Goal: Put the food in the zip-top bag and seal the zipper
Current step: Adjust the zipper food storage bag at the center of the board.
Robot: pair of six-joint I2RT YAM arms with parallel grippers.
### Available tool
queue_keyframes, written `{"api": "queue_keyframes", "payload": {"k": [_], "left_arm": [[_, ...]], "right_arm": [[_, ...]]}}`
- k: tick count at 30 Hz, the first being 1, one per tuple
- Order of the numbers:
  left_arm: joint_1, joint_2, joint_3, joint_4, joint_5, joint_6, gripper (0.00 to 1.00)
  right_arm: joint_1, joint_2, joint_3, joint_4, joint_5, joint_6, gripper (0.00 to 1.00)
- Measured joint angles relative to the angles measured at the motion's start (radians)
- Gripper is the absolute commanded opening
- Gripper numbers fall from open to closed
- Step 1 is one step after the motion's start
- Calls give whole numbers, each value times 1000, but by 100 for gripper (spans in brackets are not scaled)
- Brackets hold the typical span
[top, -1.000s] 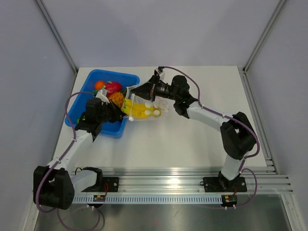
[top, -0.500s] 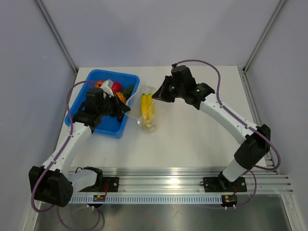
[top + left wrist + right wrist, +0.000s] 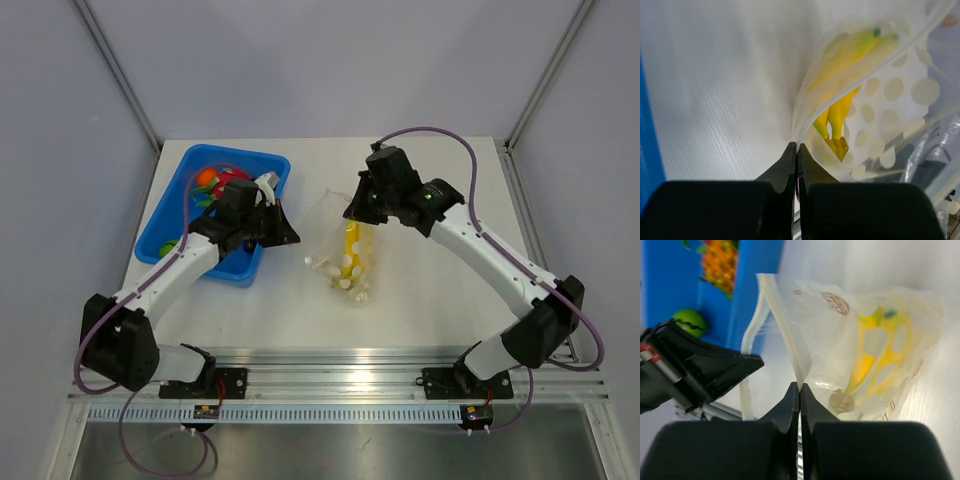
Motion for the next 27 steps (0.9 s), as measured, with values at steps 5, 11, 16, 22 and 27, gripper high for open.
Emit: {"api": "queue_keyframes", "payload": {"k": [5, 11, 16, 22, 27], "left_arm": [[-55, 45, 2, -29, -6, 19, 0], [-58, 20, 74, -81, -35, 72, 0], [-57, -19, 89, -124, -65, 138, 56], [13, -41, 178, -270, -84, 221, 68], [200, -124, 257, -323, -89, 256, 72]], "right_arm": [[0, 101, 4, -63, 27, -28, 0], [0, 74, 31, -73, 26, -64, 0], [0, 68, -4, -32, -3, -69, 0], [0, 68, -41, -16, -27, -71, 0], [1, 68, -41, -7, -44, -73, 0]]}}
